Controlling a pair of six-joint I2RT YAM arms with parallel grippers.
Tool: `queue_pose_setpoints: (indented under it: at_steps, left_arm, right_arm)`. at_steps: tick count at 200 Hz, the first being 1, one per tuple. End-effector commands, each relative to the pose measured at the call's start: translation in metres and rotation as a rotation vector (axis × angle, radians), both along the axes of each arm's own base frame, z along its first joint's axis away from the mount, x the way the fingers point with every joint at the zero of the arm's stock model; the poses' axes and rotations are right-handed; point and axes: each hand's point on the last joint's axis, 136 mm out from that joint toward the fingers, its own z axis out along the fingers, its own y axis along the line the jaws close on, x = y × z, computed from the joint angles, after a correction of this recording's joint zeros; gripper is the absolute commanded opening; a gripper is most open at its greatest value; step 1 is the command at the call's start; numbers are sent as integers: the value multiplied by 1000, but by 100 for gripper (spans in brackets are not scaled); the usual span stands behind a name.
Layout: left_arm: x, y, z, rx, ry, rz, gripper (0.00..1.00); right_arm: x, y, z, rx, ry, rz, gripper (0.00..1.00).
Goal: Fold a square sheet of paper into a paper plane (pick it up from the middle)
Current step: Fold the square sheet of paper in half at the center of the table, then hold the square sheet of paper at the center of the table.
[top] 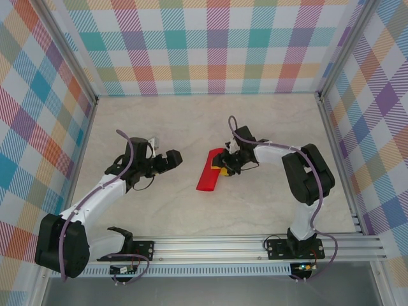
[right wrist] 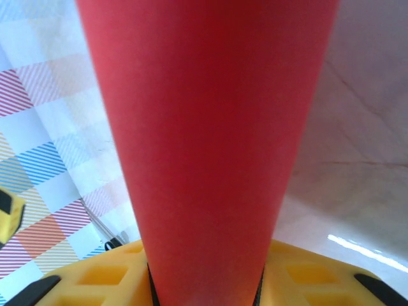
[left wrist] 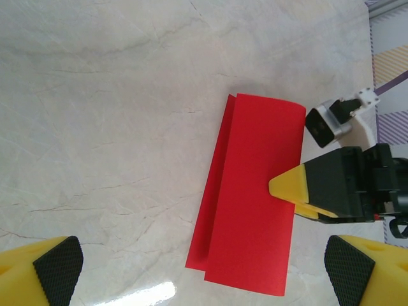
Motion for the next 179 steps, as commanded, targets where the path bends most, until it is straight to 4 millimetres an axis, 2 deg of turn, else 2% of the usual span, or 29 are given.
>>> queue_pose_setpoints:
  at_steps: [1,24,49,82,100,113,136,179]
  left_arm:
    - [0,-10,15,-42,-37,-25,100]
    - [-1,-11,12,-41,-40,-34,100]
    - [1,-16,6,-50,-29,-53,100]
    - [3,-19,2,-56,-25,-64,100]
    - [5,-22,1,-64,-23,-72,100]
    - [5,-25,0,-70,-21,-80,100]
    - [8,-29,-2,-73,-17,-90,100]
    - [8,-34,-1,-76,-19,-101,100]
  right_arm:
    - [-3,-11,-5,-24,-21,15,40]
    - [-7,-19,-9,-58,-18,28,43]
    - [-7,-26,-15,-112,-14,26,51]
    - [-5,-34,-14,-172,-16,22,58]
    - [-5,-40,-13,-206,-25,11,56]
    - [-4,-38,-10,-195,-32,12,50]
    - [-1,-32,-9,-167,-33,21,45]
    - [7,-28,-2,-178,-59,71,43]
